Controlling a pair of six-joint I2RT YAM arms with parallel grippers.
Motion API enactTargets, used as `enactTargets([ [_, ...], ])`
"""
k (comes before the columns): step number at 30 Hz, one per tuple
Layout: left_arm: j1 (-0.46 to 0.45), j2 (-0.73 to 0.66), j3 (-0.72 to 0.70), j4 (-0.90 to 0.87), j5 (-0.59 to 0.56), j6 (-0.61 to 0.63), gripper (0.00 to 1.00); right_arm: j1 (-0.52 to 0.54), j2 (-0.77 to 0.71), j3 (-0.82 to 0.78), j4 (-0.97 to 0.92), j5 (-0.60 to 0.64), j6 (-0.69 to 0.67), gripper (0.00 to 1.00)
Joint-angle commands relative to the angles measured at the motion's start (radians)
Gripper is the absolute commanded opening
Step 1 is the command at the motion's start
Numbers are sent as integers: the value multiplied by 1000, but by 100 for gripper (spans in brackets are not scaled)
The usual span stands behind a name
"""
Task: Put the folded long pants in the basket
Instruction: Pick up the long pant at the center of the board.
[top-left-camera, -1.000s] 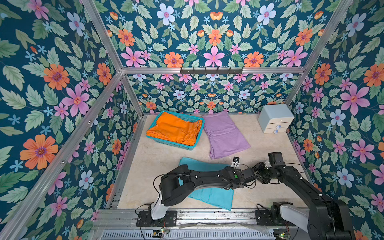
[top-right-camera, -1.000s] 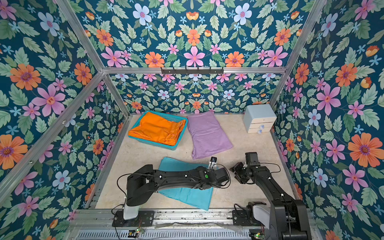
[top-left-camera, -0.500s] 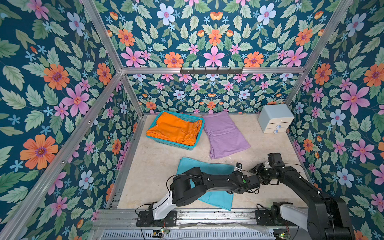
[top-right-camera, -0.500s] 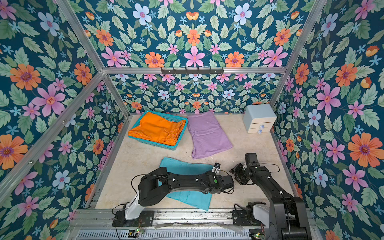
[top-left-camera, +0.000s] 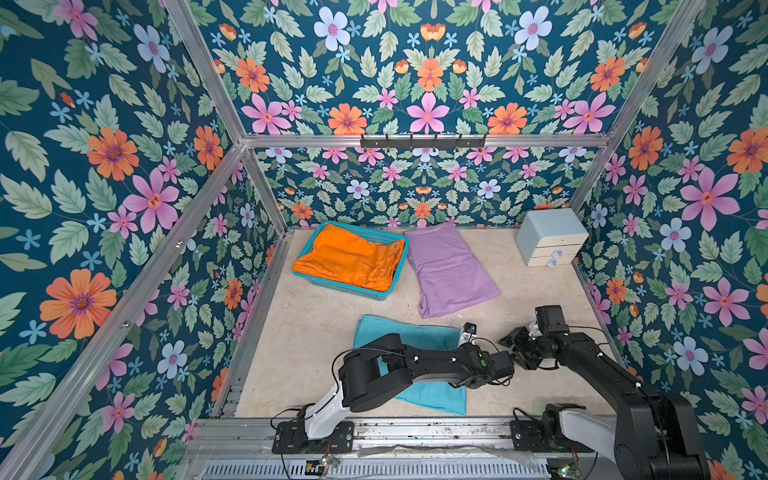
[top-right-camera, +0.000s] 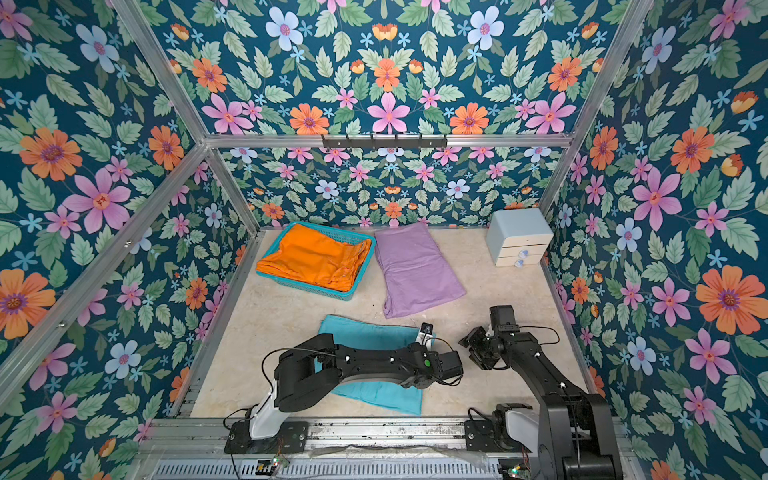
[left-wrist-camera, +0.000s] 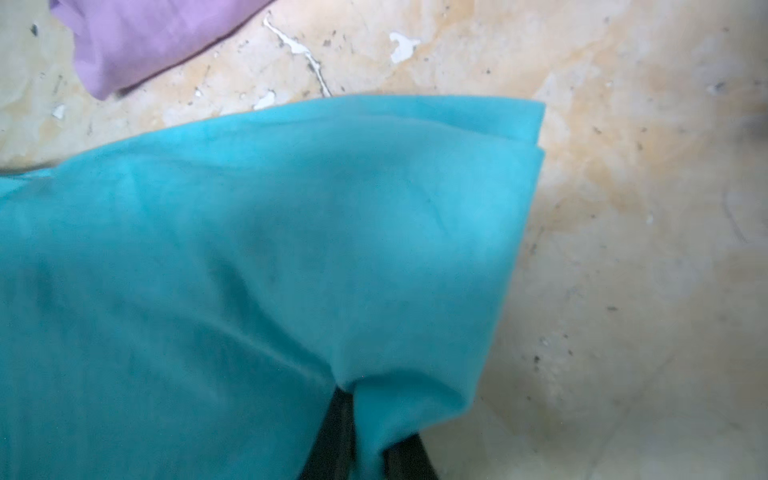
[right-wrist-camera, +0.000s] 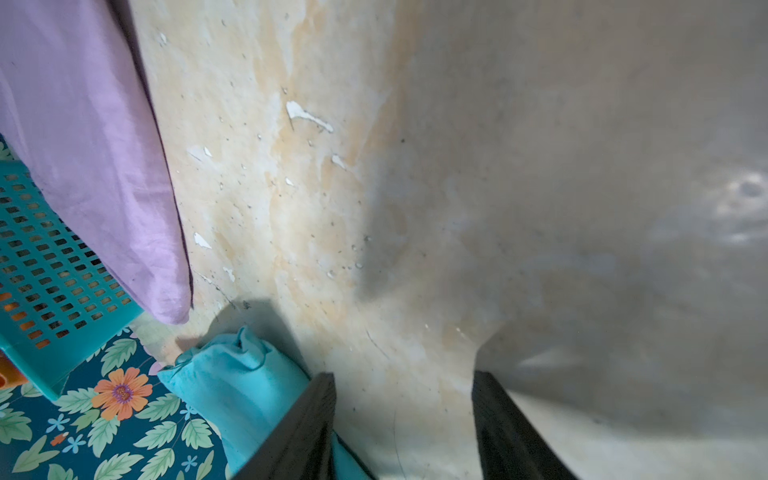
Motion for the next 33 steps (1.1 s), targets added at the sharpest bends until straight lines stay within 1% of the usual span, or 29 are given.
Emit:
enactTargets([
  [1, 20, 20, -50, -94, 154, 10, 0, 0, -4, 1, -16, -2, -14, 57],
  [3, 17, -24, -54, -92, 100, 14, 0, 0, 2, 0, -14, -2, -18, 57],
  [5, 18, -94, -75, -35, 91, 52, 0, 0, 10, 0, -8, -16, -25, 58],
  [7, 26, -161, -82, 44, 129, 114, 0, 0, 17, 0, -2, -31, -36, 57],
  [9, 35, -208, -52, 107, 188, 171, 0, 0, 20, 5, 0, -41, -47, 56],
  [11, 37, -229, 12, 134, 242, 199, 0, 0, 18, 20, -12, -35, -56, 57],
  [14, 37, -216, 182, 138, 355, 248, 0, -2, 15, 57, -44, -7, -66, 56],
  [17, 37, -219, 335, 154, 464, 266, 0, -25, 23, 94, -68, 17, -70, 56],
  [20, 52, -272, 436, 160, 505, 283, 0, -68, 46, 122, -73, 3, -75, 57],
  [22, 79, -352, 430, 155, 499, 283, 0, -81, 66, 145, -85, 0, -87, 57],
  [23, 102, -411, 385, 163, 482, 283, 0, -82, 75, 159, -93, 1, -95, 56],
  [25, 182, -556, 202, 204, 496, 249, 0, -82, 89, 177, -106, 1, -107, 57],
  [27, 312, -736, -69, 287, 534, 195, 0, -82, 97, 193, -125, 13, -125, 57],
  [28, 378, -811, -179, 306, 560, 179, 0, -82, 98, 197, -131, 19, -129, 57],
  [30, 539, -970, -402, 310, 598, 172, 0, -82, 96, 199, -135, 29, -140, 56],
  [32, 671, -1068, -591, 337, 701, 177, 0, -82, 98, 193, -129, 25, -144, 57],
  [33, 713, -1099, -681, 348, 719, 178, 0, -82, 103, 185, -120, 21, -150, 57],
])
